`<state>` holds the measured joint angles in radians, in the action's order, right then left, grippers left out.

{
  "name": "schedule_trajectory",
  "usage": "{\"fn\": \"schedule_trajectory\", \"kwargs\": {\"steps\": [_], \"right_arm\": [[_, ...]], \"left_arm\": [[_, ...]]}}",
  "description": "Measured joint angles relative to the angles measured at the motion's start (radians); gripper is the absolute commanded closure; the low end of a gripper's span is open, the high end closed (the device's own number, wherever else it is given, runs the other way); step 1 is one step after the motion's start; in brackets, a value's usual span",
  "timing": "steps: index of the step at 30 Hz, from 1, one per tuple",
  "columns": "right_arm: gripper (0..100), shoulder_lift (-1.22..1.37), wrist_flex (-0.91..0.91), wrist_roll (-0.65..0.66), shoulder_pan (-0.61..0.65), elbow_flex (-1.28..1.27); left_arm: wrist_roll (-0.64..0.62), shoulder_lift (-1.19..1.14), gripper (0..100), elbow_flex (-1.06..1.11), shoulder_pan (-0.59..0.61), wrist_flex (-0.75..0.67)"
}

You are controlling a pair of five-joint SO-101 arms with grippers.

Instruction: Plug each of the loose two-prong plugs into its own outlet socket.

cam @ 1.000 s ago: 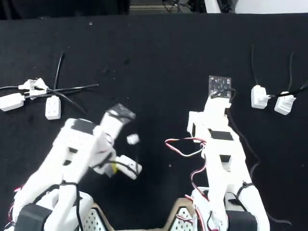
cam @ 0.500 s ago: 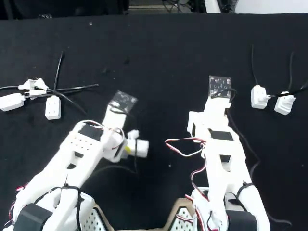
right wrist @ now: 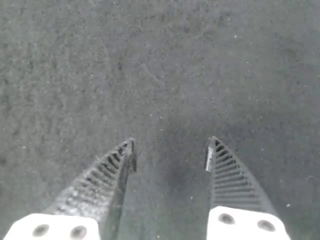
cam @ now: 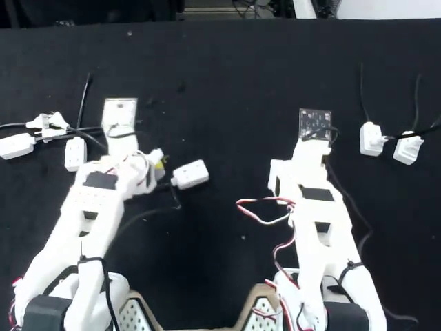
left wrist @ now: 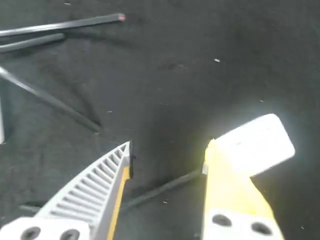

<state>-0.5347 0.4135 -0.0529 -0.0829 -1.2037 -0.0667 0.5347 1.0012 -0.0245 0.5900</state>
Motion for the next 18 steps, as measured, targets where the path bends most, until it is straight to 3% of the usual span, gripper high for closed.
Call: {"fn": "schedule_trajectory", "kwargs": {"steps": [6,12,18], "right_arm": [[77.6,0.0,0.0,0.0,0.0,0.0],[77.6,0.0,0.0,0.0,0.0,0.0],[77.6,0.0,0.0,0.0,0.0,0.0]], "left_arm": [[0.037,0.0,76,-0.094,0.141,0.106],[0.149,-0.058,76,-0.399,0.399,0.325],[0.235,-0.296,76,-0.744,0.502,0.54]]}}
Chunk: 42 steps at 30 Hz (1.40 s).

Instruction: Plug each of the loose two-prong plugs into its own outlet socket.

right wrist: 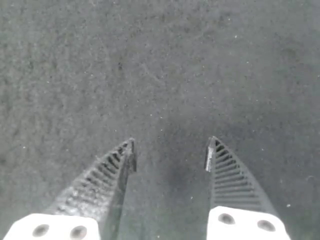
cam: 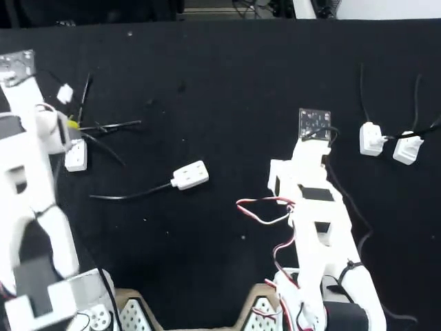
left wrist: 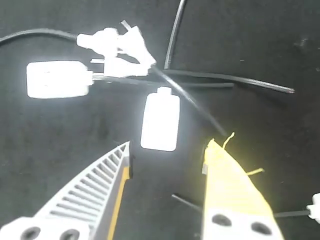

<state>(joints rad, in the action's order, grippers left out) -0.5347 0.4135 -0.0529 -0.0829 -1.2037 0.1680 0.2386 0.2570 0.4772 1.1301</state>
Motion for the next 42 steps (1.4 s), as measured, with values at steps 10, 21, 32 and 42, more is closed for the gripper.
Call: {"fn": "schedule_trajectory", "kwargs": {"steps": [10,21,32,42], "right_arm": [[77.6,0.0,0.0,0.0,0.0,0.0],[77.6,0.0,0.0,0.0,0.0,0.0],[77.6,0.0,0.0,0.0,0.0,0.0],[77.6,0.0,0.0,0.0,0.0,0.0]], "left_arm": [[-0.057,-0.404,76,-0.328,0.081,0.054],[-0.199,-0.729,76,-0.672,0.077,0.054],[-0.324,-1.037,76,-1.046,0.083,0.046],[-0.241,-1.335,76,-1.402,0.091,0.084]]}}
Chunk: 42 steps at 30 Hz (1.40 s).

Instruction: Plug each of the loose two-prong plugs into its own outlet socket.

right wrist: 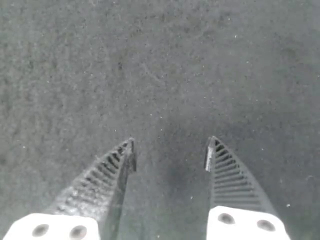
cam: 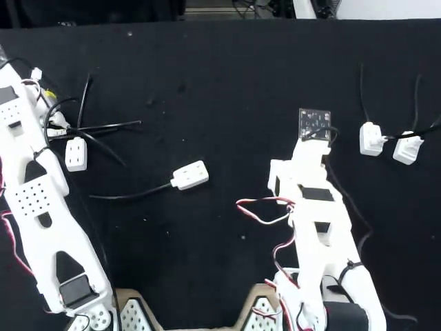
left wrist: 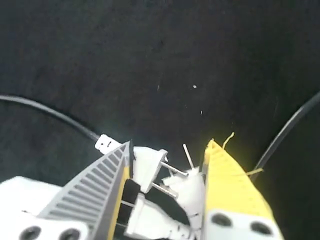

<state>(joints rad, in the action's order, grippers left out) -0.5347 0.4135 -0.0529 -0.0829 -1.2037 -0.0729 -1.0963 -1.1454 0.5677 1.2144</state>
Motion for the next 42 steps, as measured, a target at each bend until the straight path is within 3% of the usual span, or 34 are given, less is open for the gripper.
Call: {"fn": "schedule_trajectory", "kwargs": {"steps": [5,12,22,24,27,29,42], "right_arm": [[77.6,0.0,0.0,0.0,0.0,0.0],[77.6,0.0,0.0,0.0,0.0,0.0],[77.6,0.0,0.0,0.0,0.0,0.0],[77.6,0.0,0.0,0.0,0.0,0.0],[77.6,0.0,0.0,0.0,0.0,0.0],[77.6,0.0,0.0,0.0,0.0,0.0],[77.6,0.0,0.0,0.0,0.0,0.0]], "left_arm": [[0.109,-0.077,77,-0.155,0.005,0.115],[0.126,-0.137,95,-0.304,0.071,0.215],[0.126,-0.138,94,-0.453,0.157,0.272],[0.126,-0.138,89,-0.456,0.167,0.272],[0.126,-0.138,73,-0.456,0.169,0.272],[0.121,-0.138,70,-0.439,0.163,0.276],[-0.382,-0.14,73,-0.278,0.103,0.308]]}}
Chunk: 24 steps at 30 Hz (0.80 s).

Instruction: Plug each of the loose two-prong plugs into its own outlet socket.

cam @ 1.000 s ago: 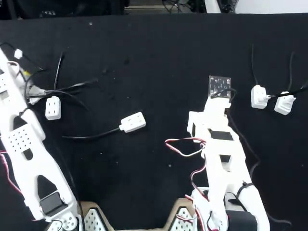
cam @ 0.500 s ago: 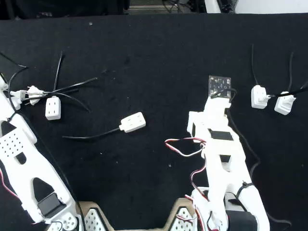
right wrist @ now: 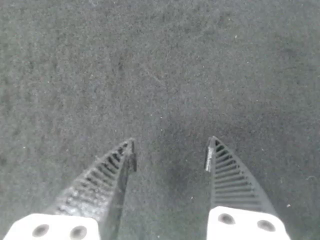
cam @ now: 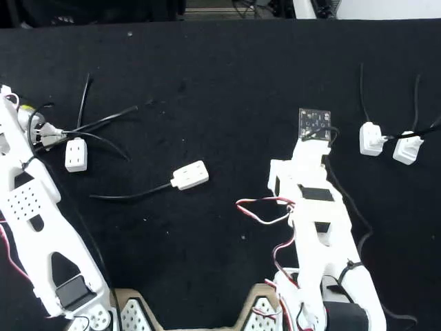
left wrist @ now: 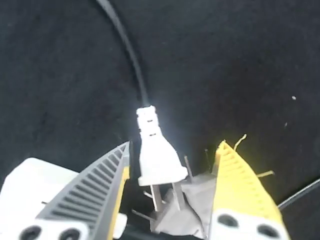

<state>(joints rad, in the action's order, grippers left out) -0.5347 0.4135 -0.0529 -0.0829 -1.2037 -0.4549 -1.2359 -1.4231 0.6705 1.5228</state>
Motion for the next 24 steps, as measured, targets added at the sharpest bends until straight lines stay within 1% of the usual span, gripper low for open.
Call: {"fn": "schedule_trajectory", "kwargs": {"steps": [4,9,11,15,16,24], "right_arm": [[77.6,0.0,0.0,0.0,0.0,0.0],[77.6,0.0,0.0,0.0,0.0,0.0],[77.6,0.0,0.0,0.0,0.0,0.0],[77.6,0.0,0.0,0.0,0.0,0.0],[77.6,0.0,0.0,0.0,0.0,0.0],[77.6,0.0,0.0,0.0,0.0,0.0]], "left_arm": [[-0.068,0.0,73,0.0,0.025,-0.002],[-0.089,-0.032,74,0.003,0.04,-0.046],[-0.086,-0.044,79,0.002,0.038,-0.049],[-0.089,-0.057,95,-0.015,0.038,-0.049],[-0.089,-0.058,97,-0.017,0.038,-0.049],[-0.092,-0.063,96,-0.025,0.021,-0.049]]}}
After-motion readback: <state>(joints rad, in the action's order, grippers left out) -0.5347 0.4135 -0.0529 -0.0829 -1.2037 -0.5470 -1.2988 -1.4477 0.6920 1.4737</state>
